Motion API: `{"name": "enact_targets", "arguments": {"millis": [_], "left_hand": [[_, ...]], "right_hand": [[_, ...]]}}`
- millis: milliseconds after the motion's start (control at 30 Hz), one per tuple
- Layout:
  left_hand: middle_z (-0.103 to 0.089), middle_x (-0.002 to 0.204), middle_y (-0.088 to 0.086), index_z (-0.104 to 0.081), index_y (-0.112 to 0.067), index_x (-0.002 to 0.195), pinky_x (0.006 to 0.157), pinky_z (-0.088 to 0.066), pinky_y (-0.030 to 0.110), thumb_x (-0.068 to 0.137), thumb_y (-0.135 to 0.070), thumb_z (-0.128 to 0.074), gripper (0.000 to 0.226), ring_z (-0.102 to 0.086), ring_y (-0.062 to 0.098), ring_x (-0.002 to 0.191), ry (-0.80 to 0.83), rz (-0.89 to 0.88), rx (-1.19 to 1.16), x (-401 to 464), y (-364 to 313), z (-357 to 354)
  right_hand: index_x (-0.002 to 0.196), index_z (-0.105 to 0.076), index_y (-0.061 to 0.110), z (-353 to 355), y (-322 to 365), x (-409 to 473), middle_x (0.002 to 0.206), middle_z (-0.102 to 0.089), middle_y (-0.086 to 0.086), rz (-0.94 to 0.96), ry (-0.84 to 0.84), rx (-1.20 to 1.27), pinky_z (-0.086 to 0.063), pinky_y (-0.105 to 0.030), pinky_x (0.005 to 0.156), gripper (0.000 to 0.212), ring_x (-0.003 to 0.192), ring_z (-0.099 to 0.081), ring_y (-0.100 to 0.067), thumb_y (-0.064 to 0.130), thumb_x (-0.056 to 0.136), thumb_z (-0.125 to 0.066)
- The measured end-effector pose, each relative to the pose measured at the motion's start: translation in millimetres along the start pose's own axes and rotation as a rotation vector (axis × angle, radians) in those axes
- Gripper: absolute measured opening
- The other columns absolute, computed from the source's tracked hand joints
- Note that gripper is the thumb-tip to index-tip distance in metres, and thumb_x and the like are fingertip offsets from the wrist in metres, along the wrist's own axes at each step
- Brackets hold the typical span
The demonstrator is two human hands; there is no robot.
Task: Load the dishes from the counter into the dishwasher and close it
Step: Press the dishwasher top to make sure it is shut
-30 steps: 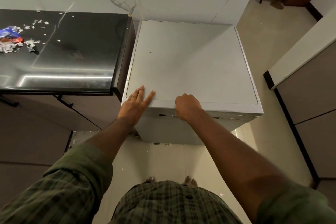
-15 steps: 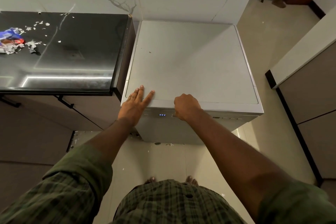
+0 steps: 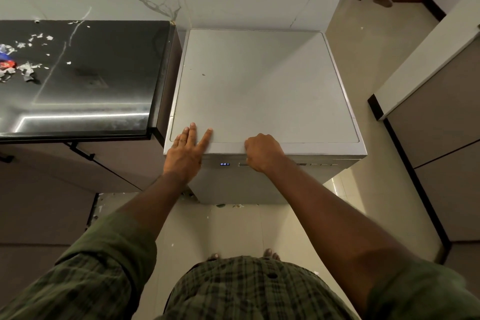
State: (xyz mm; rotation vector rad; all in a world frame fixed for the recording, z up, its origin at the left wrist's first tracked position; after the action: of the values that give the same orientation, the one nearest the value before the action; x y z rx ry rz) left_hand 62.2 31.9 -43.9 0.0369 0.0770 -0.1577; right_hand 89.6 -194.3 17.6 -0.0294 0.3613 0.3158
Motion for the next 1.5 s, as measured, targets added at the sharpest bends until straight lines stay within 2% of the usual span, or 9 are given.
{"name": "enact_targets", "arguments": {"millis": [133,533,733,900,1033,1133,1267,1400,1500], "left_hand": [[-0.008,0.171,0.025,-0.002,-0.034,0.167,0.127,-0.025,0.049,0.093,-0.025,-0.067,0.099,-0.018,0.042,0.158,-0.009,0.013,-0.026,0.1,-1.4,-0.5],[-0.005,0.171,0.025,-0.002,-0.032,0.167,0.129,-0.022,0.049,0.095,-0.018,-0.064,0.096,-0.013,0.042,0.159,-0.030,0.025,-0.040,-1.0,-3.4,-0.8],[-0.007,0.170,0.027,-0.005,-0.031,0.167,0.128,-0.023,0.051,0.094,-0.020,-0.068,0.098,-0.017,0.043,0.158,-0.034,0.029,-0.032,-1.1,-5.0,-1.2],[-0.004,0.171,0.026,0.000,-0.033,0.167,0.129,-0.020,0.049,0.096,-0.019,-0.065,0.097,-0.013,0.042,0.159,-0.023,0.033,-0.022,-1.1,-5.2,0.6],[-0.003,0.171,0.025,0.002,-0.033,0.167,0.129,-0.019,0.048,0.099,-0.017,-0.059,0.093,-0.011,0.041,0.159,-0.033,0.046,-0.008,-2.3,-8.1,0.9],[-0.001,0.171,0.027,0.004,-0.031,0.166,0.130,-0.018,0.049,0.100,-0.019,-0.058,0.092,-0.011,0.042,0.159,-0.015,0.047,0.019,-1.7,-9.6,1.6],[-0.005,0.169,0.031,0.000,-0.028,0.167,0.129,-0.021,0.051,0.098,-0.021,-0.062,0.093,-0.014,0.045,0.158,-0.005,0.043,0.043,-2.6,-9.1,1.2],[-0.008,0.168,0.033,-0.004,-0.026,0.167,0.128,-0.023,0.052,0.095,-0.022,-0.067,0.096,-0.018,0.048,0.156,-0.007,0.021,0.062,-0.8,-8.7,0.5],[-0.003,0.169,0.031,0.001,-0.027,0.167,0.129,-0.019,0.051,0.096,-0.020,-0.063,0.096,-0.012,0.046,0.158,0.012,0.036,0.055,-2.2,-9.3,1.8]], "right_hand": [[0.109,-0.069,0.013,2.8,1.1,1.4,0.106,-0.068,-0.009,-0.009,0.000,0.010,-0.046,-0.032,0.073,0.017,0.091,-0.060,-0.028,0.015,0.093,-0.064],[0.116,-0.065,0.011,2.3,2.2,2.1,0.113,-0.067,-0.010,0.006,-0.009,-0.014,-0.049,-0.033,0.078,0.022,0.104,-0.064,-0.029,0.019,0.096,-0.063],[0.106,-0.068,0.012,4.2,2.4,1.9,0.101,-0.067,-0.007,0.001,-0.004,-0.005,-0.046,-0.032,0.071,0.014,0.083,-0.055,-0.026,0.015,0.092,-0.065],[0.097,-0.067,0.013,2.8,2.3,-0.1,0.083,-0.058,-0.004,0.005,-0.008,-0.018,-0.046,-0.032,0.070,0.006,0.080,-0.053,-0.025,0.015,0.093,-0.064],[0.111,-0.067,0.012,-1.7,0.5,-1.8,0.105,-0.069,-0.008,0.028,-0.002,-0.037,-0.055,-0.035,0.081,0.018,0.093,-0.064,-0.027,0.021,0.096,-0.063],[0.125,-0.063,0.013,-8.7,-0.5,0.2,0.121,-0.067,-0.009,0.055,-0.017,-0.075,-0.055,-0.036,0.093,0.030,0.110,-0.066,-0.028,0.026,0.098,-0.061],[0.147,-0.048,0.011,-19.6,-3.0,1.0,0.146,-0.054,-0.011,0.050,-0.043,-0.058,-0.047,-0.038,0.103,0.051,0.128,-0.058,-0.028,0.027,0.099,-0.058],[0.158,-0.036,0.012,-24.0,-7.2,-0.9,0.163,-0.040,-0.013,0.035,-0.035,0.015,-0.043,-0.039,0.112,0.065,0.141,-0.049,-0.029,0.025,0.099,-0.059],[0.164,-0.024,0.011,-26.0,-8.6,-3.0,0.170,-0.026,-0.015,0.044,-0.040,0.021,-0.036,-0.039,0.118,0.071,0.152,-0.037,-0.027,0.020,0.101,-0.055]]}}
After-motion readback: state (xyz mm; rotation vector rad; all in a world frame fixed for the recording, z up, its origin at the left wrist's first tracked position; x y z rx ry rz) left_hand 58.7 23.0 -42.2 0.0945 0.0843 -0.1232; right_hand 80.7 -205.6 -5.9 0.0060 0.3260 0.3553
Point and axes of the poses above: each hand's wrist, its own x-axis towards the middle knuckle, its own z-axis out of the back of the hand, y = z × x, the point moved 2 cm from there along x, towards the middle knuckle
